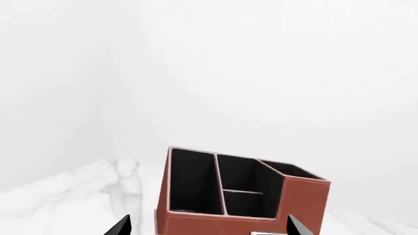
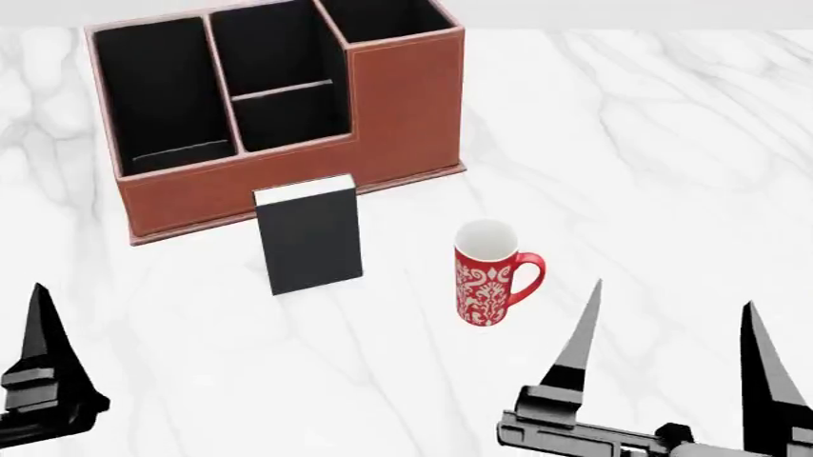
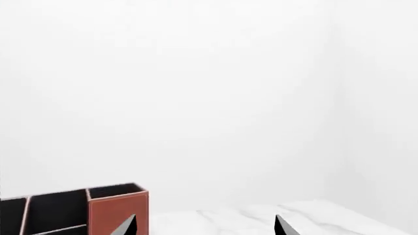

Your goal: Pick up the book and place it in the front compartment of the caddy.

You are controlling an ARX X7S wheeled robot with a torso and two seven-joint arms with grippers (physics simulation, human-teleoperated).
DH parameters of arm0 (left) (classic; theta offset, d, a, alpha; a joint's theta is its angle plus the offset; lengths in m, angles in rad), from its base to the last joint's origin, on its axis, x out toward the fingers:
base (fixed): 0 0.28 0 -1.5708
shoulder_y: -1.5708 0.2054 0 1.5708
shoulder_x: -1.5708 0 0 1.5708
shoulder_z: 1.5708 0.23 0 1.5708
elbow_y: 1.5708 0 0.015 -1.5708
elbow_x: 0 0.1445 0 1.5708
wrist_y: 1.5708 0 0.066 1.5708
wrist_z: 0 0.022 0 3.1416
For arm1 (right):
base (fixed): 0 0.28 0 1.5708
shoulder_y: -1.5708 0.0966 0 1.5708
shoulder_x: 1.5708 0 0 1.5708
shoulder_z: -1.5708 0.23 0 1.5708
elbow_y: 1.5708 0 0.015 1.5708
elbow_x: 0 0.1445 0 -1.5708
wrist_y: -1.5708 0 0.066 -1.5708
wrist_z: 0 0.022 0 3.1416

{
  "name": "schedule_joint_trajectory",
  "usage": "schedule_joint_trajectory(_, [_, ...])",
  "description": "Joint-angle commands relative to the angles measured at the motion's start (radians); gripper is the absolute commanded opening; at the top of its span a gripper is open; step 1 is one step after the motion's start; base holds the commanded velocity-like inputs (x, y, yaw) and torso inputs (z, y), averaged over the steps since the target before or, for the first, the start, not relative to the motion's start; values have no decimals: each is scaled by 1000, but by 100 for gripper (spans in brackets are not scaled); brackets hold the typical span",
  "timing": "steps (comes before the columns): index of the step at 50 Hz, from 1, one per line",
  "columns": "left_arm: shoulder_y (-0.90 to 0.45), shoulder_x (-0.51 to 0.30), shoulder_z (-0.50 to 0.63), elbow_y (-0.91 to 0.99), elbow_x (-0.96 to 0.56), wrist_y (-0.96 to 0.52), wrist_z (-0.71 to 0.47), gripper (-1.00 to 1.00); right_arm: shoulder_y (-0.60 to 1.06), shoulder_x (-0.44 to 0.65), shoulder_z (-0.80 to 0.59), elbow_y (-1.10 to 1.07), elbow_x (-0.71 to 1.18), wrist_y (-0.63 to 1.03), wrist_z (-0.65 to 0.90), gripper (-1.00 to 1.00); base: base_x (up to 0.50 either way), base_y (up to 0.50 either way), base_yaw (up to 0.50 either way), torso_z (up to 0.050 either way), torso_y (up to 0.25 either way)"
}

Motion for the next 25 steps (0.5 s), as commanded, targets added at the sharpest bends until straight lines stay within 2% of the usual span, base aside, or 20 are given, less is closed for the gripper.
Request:
schedule_joint_trajectory(1, [-16,-54,-60,313,-115,-180,-82,100,21,38,50,-321,42,178,54,100,0,0,0,0,0])
schedule_joint_trajectory(12, [-39,-93,-124,439,-206,-254,-131,100,38,60,53,-408,39,225,77,100,0,0,0,0,0])
schedule_joint_trajectory(15, [-4,-79,-111,396,-166,-180,-100,100,41,66,43,-410,24,235,83,100,0,0,0,0,0])
schedule_joint_trajectory(25, [-3,-86,-113,401,-175,-178,-108,100,59,71,30,-408,-16,287,121,100,0,0,0,0,0])
